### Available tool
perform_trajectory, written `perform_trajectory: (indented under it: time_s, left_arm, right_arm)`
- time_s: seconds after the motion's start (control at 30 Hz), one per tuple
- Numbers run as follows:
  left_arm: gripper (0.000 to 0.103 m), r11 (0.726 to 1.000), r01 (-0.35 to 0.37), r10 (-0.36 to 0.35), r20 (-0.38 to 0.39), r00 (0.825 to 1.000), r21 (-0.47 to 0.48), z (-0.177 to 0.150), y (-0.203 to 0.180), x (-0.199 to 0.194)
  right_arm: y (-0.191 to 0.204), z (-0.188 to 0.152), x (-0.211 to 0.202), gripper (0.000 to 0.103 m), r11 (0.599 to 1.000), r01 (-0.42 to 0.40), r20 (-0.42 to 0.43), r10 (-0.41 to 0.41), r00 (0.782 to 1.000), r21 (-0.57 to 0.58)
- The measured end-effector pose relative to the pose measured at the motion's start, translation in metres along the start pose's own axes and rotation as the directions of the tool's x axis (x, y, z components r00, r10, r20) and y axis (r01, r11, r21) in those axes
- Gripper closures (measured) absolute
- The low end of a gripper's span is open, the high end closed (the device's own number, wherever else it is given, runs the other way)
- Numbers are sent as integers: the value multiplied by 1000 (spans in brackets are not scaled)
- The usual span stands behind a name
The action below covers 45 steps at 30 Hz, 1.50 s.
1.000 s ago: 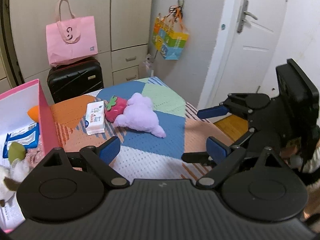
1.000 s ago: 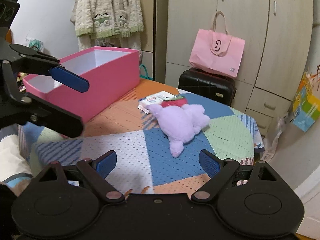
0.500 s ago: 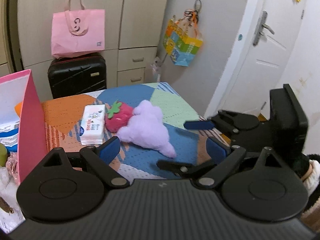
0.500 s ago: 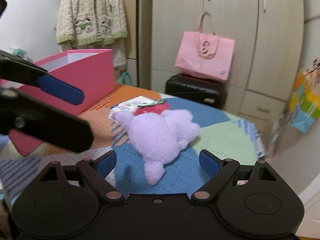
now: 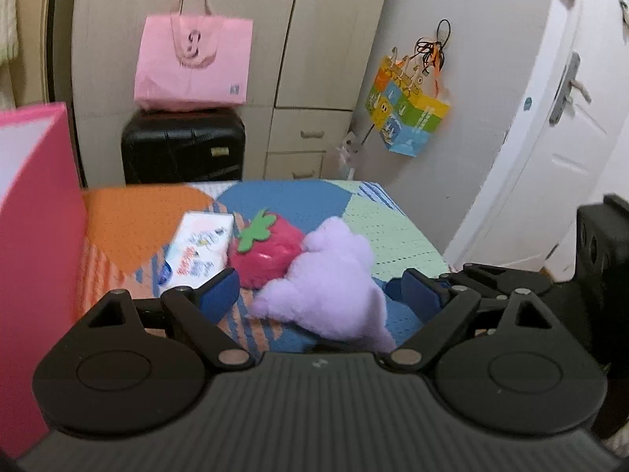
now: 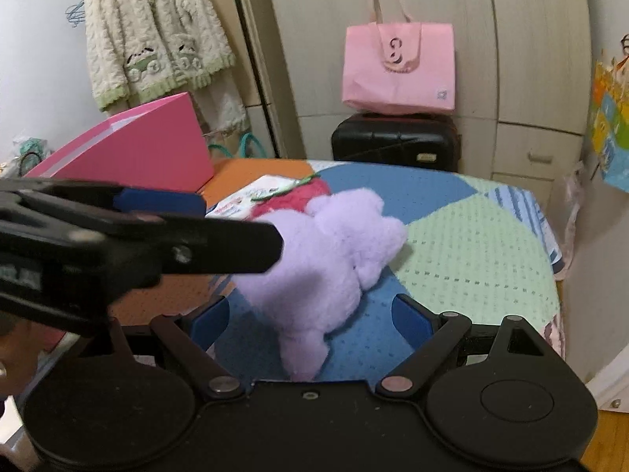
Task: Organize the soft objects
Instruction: 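Grasp the lilac bunny plush with the left tool, then lift and carry the bunny plush over the pink box with the left tool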
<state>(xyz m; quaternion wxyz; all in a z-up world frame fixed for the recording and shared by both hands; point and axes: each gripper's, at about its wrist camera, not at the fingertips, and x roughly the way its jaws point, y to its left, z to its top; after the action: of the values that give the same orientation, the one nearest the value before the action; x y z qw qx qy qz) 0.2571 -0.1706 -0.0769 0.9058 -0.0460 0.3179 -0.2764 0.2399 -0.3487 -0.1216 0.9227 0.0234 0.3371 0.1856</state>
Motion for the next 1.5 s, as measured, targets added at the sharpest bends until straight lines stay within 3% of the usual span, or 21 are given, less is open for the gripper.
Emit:
perform_trajectory:
  time_s: [0.07,0.17,0.23,0.27,0.37,0.43,0.57,0.87,1.23,1.5]
  left_arm:
    - [13,999,31,-31,-13,999,-30,0,3,4]
    - [14,999,23,-23,-21,1000,-23,-2,2,11]
    - [40,1000,5,-5,-16,1000,0,-3,-3,11]
    - [42,1000,-1,1,-16,1000,13,-4,-5,11]
    - [52,999,43,-42,-77,996,14,-6,-5,16]
    - [54,998,63,-63,-100,993,-8,-9,-6,18]
    - [56,998,54,-50,-83,995,37,-17,-17,12]
    - [59,995,72,-67,-72,995,66,-28,-34,-8]
    - [63,992,90,-82,-88,993,84,-43,-48,-41]
    - [65,990,84,-79,-50,996,114,-54,-58,-72]
  right_arm:
    - [3,0,1,11,1000,28,9,-28,1000,-14]
    - [5,1,6,11,999,18,-5,-19,1000,-47]
    - [5,2,7,11,999,16,-6,-16,1000,-48]
    - [6,2,7,12,999,6,-5,-6,1000,-53]
    - [8,1,5,31,996,14,18,-12,1000,-85]
    - [12,-3,4,40,994,34,31,-30,999,-108]
    - [18,-9,-4,46,991,55,51,-49,997,-122]
    - [30,-27,-27,48,983,135,95,-124,988,-126]
    - [48,-48,-56,53,987,122,105,-111,988,-104]
    - [67,-58,-79,56,985,119,125,-103,987,-128]
